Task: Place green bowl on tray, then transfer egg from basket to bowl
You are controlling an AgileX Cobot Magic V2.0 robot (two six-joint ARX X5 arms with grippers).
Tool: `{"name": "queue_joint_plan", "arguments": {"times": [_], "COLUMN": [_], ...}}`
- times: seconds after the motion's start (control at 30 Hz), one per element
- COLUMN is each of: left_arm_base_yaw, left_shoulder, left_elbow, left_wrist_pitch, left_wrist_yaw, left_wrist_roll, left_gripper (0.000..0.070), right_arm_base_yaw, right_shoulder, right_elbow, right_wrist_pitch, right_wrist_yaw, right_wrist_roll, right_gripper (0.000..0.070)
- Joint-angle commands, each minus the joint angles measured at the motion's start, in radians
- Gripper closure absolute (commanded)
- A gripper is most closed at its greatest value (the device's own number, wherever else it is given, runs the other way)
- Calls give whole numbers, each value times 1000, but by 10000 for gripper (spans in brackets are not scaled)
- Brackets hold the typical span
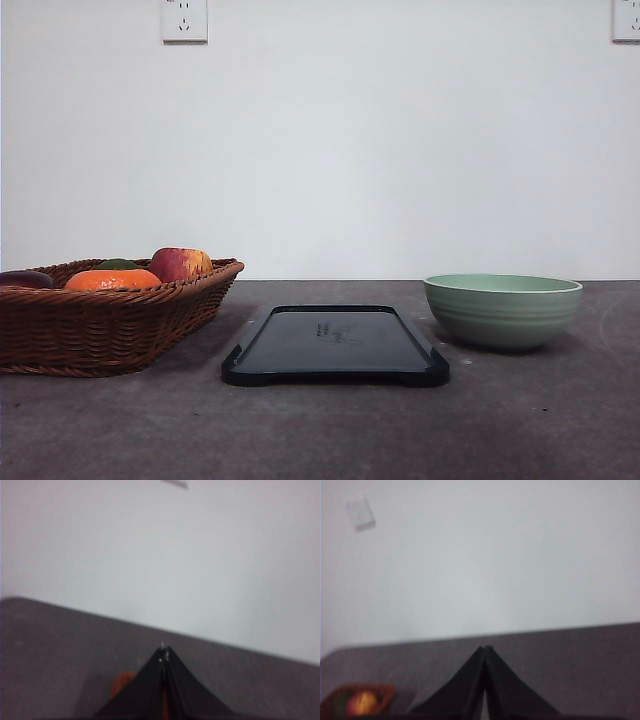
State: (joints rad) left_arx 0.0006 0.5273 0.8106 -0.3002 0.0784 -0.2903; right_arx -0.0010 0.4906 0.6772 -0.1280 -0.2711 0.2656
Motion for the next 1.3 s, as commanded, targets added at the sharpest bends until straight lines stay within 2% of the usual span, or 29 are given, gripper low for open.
{"name": "queue_joint_plan", "arguments": {"times": [0.0,0.17,0.4,0.57,0.67,0.73,0.77,0.8,0.83,0.87,0.93,1.1,1.27], "left_arm_base_yaw": [-2,-11,-50,-112,-143,-164,-172,-179,-184,-187,-190,-191,-191], "left_shoulder": [55,194,372,427,438,440,441,441,440,440,440,440,440], "left_elbow": [64,200,375,407,408,408,408,408,408,408,408,408,408], "left_wrist_pitch": [-45,-204,-476,-537,-567,-585,-588,-590,-591,-591,-591,-591,-590], "left_wrist_yaw": [37,110,179,205,204,204,204,204,204,204,204,204,204], "left_wrist_roll": [48,184,472,653,748,777,777,777,776,776,776,770,767], "left_gripper": [700,700,700,700,700,697,663,599,517,426,295,306,309], "right_arm_base_yaw": [0,10,68,143,188,216,226,236,245,251,260,261,261], "right_shoulder": [45,151,293,335,338,338,338,338,338,338,338,338,346], "right_elbow": [32,109,222,240,240,240,240,240,240,240,240,240,242], "right_wrist_pitch": [-32,-124,-330,-415,-467,-496,-505,-510,-512,-511,-508,-509,-509], "right_wrist_yaw": [-37,-127,-148,-140,-80,-39,-32,-27,-23,-17,-12,10,121], "right_wrist_roll": [-79,-200,-371,-523,-636,-707,-727,-741,-751,-752,-751,-727,-574], "right_gripper": [700,700,700,700,700,700,698,663,605,508,334,322,323]}}
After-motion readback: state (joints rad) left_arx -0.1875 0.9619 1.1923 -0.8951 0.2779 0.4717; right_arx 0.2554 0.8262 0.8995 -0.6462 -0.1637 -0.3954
